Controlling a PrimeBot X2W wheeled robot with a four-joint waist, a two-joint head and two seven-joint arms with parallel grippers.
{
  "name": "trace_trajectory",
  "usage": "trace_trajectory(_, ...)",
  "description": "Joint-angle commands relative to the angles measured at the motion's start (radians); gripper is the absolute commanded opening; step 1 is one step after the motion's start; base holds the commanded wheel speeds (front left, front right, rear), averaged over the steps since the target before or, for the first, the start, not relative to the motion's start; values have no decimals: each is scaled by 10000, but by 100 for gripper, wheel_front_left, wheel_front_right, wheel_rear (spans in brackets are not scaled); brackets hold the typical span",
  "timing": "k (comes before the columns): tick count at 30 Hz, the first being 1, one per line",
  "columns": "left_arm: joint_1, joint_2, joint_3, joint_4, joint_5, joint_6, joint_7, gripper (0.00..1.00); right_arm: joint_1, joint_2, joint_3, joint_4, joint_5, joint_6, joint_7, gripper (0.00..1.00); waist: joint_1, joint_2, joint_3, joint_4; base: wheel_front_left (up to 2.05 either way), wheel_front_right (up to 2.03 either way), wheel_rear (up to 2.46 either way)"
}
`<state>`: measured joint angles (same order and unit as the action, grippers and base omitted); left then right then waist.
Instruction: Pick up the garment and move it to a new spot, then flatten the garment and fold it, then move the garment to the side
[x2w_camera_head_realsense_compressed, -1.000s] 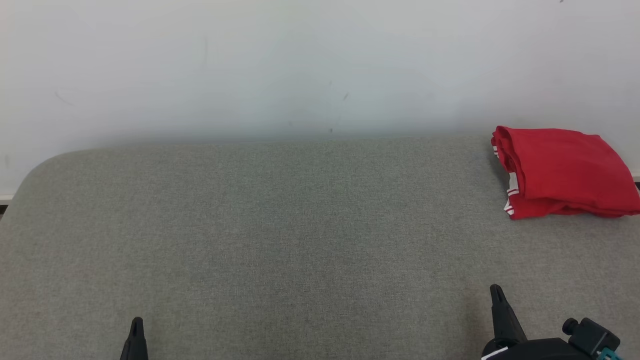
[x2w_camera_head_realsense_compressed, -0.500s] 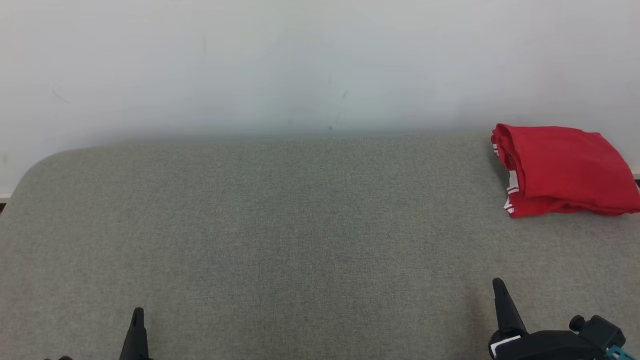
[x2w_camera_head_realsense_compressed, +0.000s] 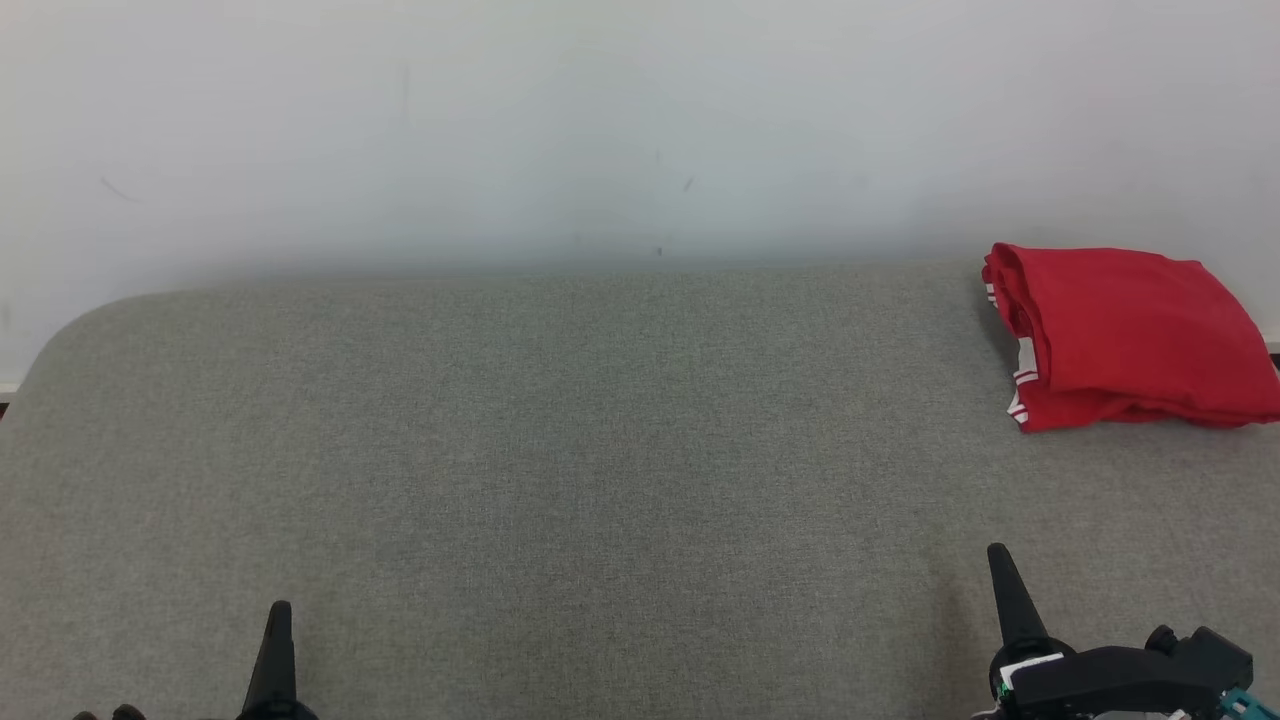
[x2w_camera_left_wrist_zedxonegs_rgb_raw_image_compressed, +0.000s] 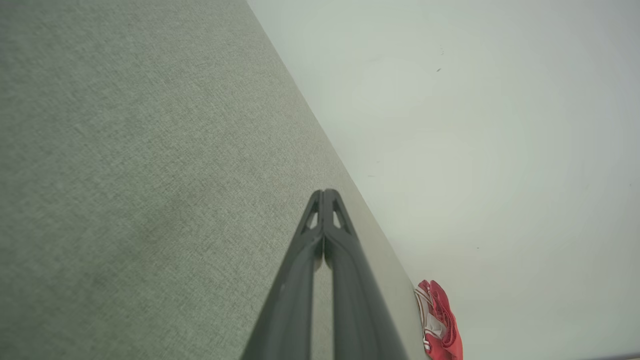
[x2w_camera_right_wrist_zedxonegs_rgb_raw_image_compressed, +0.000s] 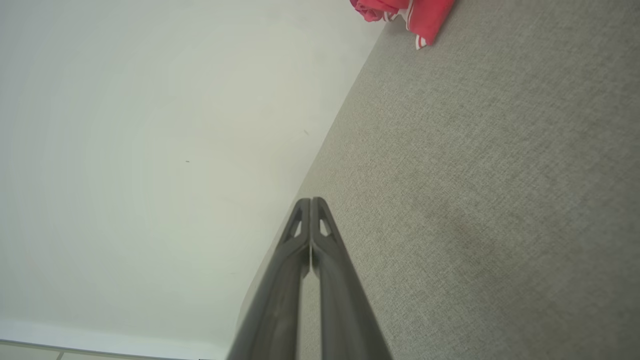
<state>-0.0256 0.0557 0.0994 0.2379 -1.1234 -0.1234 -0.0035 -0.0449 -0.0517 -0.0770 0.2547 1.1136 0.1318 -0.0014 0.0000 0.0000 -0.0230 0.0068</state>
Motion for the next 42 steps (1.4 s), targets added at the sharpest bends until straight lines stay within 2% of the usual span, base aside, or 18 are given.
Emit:
trace_trajectory(1, -256, 1, 42, -56, -394, -36, 91, 0, -216, 14, -44, -98, 363, -12, 77, 0, 0, 0, 10, -3, 0, 0, 0)
trace_trajectory(42, -774, -50, 144, 57, -4016, -99, 986, 0, -578, 25, -320, -114, 4073, -18, 966, 0, 0, 0, 199, -52, 0, 0, 0)
